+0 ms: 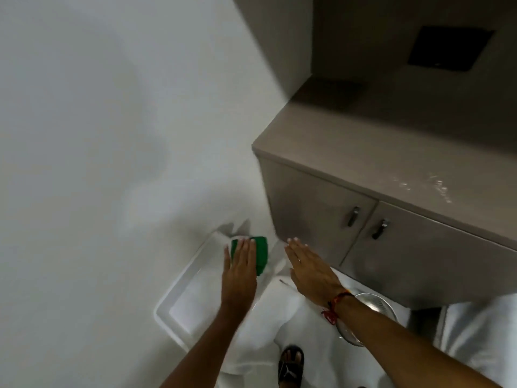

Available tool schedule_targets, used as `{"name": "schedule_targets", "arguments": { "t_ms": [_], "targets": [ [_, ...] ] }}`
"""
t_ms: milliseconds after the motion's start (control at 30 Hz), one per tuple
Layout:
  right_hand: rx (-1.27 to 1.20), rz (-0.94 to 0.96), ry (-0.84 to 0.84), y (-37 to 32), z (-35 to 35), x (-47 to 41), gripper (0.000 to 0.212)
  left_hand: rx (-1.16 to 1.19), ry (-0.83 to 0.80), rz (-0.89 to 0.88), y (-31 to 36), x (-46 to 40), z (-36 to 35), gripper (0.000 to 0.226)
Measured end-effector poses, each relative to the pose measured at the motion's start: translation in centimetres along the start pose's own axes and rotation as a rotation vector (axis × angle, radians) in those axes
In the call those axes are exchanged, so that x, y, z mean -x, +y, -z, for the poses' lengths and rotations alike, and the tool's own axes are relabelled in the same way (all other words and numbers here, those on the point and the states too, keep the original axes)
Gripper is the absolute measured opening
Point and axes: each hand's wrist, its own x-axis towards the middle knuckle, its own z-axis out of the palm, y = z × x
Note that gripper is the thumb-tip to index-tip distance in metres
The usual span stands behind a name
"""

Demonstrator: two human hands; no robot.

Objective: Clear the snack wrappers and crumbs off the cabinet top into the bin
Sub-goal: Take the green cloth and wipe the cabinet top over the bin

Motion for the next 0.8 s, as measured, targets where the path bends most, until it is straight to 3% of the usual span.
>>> {"name": "schedule_targets", "arguments": {
  "t_ms": [167,367,500,667,800],
  "targets": [
    [-0.039,-0.286,0.01,6.6,-1.0,4.8,0.068,-0.009,-0.045,-0.373,11.1,-4.6,-1.8,0.066],
    [-0.012,-0.518,-0.161,14.2,-10.3,14.4,0.071,-0.014,-0.214,-0.561,20.2,-4.1,-14.1,0.074],
    [-0.073,-0.612,-0.248,17.1,-21.7,19.2,0.07,-0.075,-0.362,-0.629,22.0,-2.1,-25.9,0.072],
    [-0.111,-0.606,-0.42,18.7,-36.7,22.7,0.081,-0.039,-0.351,-0.624,21.8,0.4,-37.8,0.062],
    [-0.202,-0.661,-0.341,19.5,-43.3,22.7,0.057,-0.034,-0.411,-0.627,20.4,1.7,-43.9,0.065]
  ]
}}
